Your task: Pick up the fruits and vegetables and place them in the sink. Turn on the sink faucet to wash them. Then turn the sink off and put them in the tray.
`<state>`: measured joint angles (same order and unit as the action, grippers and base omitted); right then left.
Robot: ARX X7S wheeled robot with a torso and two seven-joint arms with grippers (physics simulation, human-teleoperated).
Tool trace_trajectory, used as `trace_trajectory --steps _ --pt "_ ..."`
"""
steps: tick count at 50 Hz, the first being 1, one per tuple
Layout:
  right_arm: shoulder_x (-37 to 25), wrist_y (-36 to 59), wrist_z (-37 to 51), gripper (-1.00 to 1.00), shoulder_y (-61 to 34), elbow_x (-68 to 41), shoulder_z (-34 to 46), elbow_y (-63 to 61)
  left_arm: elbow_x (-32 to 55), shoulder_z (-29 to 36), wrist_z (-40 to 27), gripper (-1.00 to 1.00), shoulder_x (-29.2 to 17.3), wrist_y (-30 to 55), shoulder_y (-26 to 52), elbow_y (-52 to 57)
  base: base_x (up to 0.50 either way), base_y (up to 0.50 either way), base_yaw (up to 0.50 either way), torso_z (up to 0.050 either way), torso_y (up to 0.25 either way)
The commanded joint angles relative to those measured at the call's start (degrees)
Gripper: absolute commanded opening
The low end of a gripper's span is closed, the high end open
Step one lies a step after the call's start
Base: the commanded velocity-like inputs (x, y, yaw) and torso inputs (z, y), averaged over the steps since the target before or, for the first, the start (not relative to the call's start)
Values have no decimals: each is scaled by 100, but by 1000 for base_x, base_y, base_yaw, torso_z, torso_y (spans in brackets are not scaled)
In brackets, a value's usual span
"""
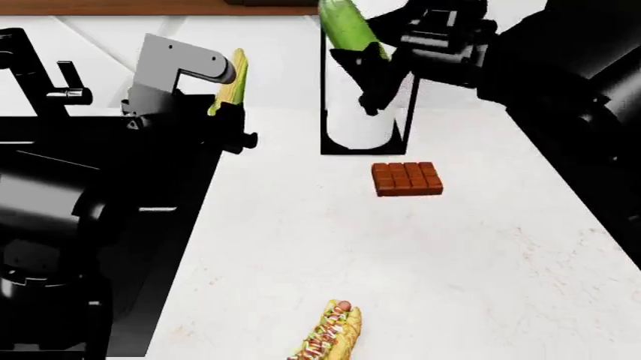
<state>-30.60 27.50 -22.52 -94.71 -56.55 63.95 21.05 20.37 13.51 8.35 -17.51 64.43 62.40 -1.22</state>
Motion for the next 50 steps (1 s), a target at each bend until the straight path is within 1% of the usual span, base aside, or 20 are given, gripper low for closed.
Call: trace_trajectory --steps 1,6,10,14,19,24,31,37,40,43,45,47,50 --pt "-606 940 4303 -100 405 -1324 -1352 -1585 -379 204 -69 -100 -95 -753 598 -421 -500 235 0 0 0" --pt "-535 1006 4666 -100 427 -1336 -1356 -1685 -356 219 -83 -100 -199 -617 636 44 -500 178 0 0 0" --pt "-544 1001 4856 -100 493 -1300 -1350 -1730 -312 216 -89 -100 -248 -536 525 286 -500 115 0 0 0" --pt "-507 951 4840 -100 437 -1194 -1337 -1690 -272 201 -82 -100 -252 -496 502 368 -500 177 0 0 0" --pt "-439 675 4498 -100 524 -925 -1232 -1648 -184 215 -30 -100 -290 -438 350 610 -350 464 0 0 0" --pt "-381 405 4154 -100 636 -640 -1092 -1602 -137 198 -54 -100 -319 -386 182 803 -72 500 0 0 0" --pt "-255 270 3964 -100 620 -502 -1025 -1575 -74 86 -91 -100 -272 -529 18 949 -20 500 0 0 0" --pt "-314 220 3900 -100 707 -400 -938 -1740 -22 -11 -92 -100 -339 -581 -106 1122 0 500 0 0 0" --pt "-339 188 3862 -100 782 -346 -879 -1816 11 -140 -160 -100 -331 -525 -66 1175 0 500 0 0 0" --pt "-338 130 3808 -100 839 -288 -837 -1851 93 -427 -289 -100 -216 -558 44 1339 0 500 0 0 0" --pt "-336 92 3773 -100 863 -267 -829 -1850 -24 -616 -487 -100 -115 -922 170 1409 0 500 0 0 0" --pt "-340 56 3756 -100 891 -256 -832 -1853 -254 -599 -626 -100 -120 -1357 196 1387 0 500 0 0 0" --pt "-354 47 3743 -100 909 -263 -833 -1884 -346 -533 -651 -100 -174 -1451 151 1348 0 500 0 0 0"
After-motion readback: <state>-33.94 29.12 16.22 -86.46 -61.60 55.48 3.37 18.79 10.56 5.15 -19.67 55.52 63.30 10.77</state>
